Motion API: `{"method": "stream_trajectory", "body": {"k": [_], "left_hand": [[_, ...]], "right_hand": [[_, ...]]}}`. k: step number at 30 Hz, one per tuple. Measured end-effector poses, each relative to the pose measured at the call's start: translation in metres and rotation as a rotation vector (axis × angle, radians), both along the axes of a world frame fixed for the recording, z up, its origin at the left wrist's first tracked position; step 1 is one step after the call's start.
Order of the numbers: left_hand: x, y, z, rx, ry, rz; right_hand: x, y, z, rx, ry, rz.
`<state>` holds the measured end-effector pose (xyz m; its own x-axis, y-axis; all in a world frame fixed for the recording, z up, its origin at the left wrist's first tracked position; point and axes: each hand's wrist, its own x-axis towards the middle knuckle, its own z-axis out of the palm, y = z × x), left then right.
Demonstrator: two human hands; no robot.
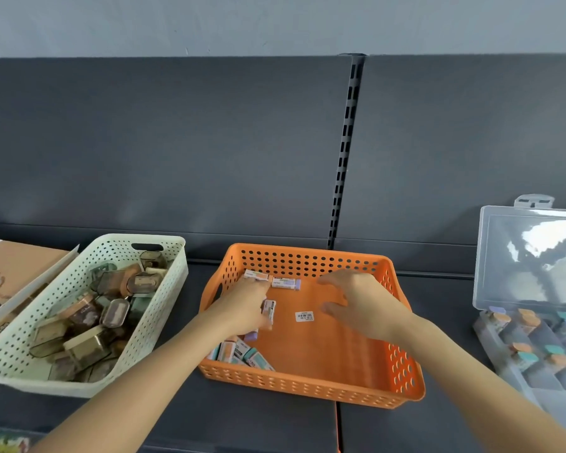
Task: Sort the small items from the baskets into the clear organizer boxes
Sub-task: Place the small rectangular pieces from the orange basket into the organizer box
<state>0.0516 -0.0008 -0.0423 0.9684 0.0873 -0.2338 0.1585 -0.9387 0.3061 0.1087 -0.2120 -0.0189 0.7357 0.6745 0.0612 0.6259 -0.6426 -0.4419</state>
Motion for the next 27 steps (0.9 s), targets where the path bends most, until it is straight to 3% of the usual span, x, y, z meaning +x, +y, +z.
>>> {"method": "stream_trajectory", "body": {"k": [4, 9, 12, 19, 23, 27], "left_hand": [[0.002, 0.003, -0.005, 0.098, 0.055, 0.057], [0.001, -0.004, -0.002, -0.035, 0.178, 0.088], [-0.001, -0.006, -0.006, 0.010, 0.177, 0.062], [-0.004, -0.007, -0.004, 0.174, 0.044, -0.019], [-0.006, -0.001, -0.004, 0.152, 0.004, 0.003], [-0.011, 0.001, 0.002, 0.008, -0.118, 0.055]], "right_hand": [[0.001, -0.002, -0.003, 0.004, -0.005, 0.009], [0.002, 0.000, -0.005, -0.003, -0.008, 0.039], [0.001, 0.000, -0.005, -0.005, -0.008, 0.066], [0.000, 0.002, -0.006, -0.012, -0.001, 0.097], [0.001, 0.004, -0.007, -0.029, 0.000, 0.119], [-0.003, 0.010, -0.007, -0.068, 0.026, 0.171]]}}
